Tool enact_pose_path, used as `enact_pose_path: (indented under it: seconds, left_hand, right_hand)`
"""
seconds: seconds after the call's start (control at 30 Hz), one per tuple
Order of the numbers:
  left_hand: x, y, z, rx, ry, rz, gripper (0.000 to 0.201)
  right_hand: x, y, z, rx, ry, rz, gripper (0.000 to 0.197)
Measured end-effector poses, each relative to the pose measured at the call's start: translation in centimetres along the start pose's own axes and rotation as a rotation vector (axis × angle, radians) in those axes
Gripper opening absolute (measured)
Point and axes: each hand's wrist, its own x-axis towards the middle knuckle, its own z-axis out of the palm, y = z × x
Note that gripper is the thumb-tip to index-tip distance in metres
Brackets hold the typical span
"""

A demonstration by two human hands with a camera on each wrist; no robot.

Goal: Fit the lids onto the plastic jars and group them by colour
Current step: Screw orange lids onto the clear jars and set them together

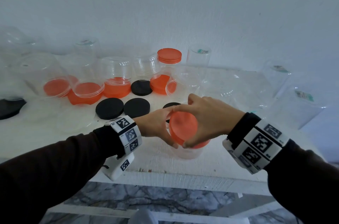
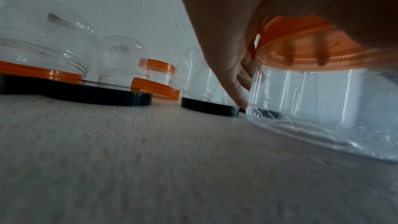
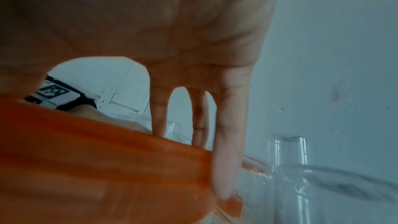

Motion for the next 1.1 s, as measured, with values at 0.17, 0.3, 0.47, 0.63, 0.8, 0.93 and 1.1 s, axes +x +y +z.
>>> enact_pose_path:
  seconds: [0.17,0.3,0.47,0.63,0.8,0.93,1.1]
  left_hand:
    - [0.1,-0.2,-0.1,-0.030,-0.008,-0.009,0.090]
    - [0.0,-0.1,-0.2,-0.057,-0.048,-0.004,0.087]
    - [0.0,-0.3,-0.2,-0.023,-0.050,-0.009,0.095]
    - [-0.1,0.0,-0.2,0.055,-0.033,0.016,0.096]
    - [-0.4,0.2,-0.3,0.040,-0.044,0.020,0.102]
    - [-0.7,0.2,-0.6,-0.004,-0.077,0.007,0.090]
    - [-2.5,0.7,-3.2,-0.031,-0.012,0.047,0.087]
  right_hand:
    - [-0.3,-0.2,0.7,-0.007,0.043,0.024,0.089]
    - [-1.0,0.6,1.1,0.034,-0.010,-0.034,0.088]
    - [-1.1,0.7,1.2,0.024,-0.003,-0.084,0.085]
    - [-0.8,0.5,1.7,-0.018,0.051,-0.064,0.091]
    - [-1.0,0.3,1.8,-0.010,0.061,-0.039,0.093]
    - [-1.1,0.0,1.6,0.002,0.061,-0.046,0.093]
    - [0.1,-0.4,-0.2,0.073,0.121,-0.095,0.098]
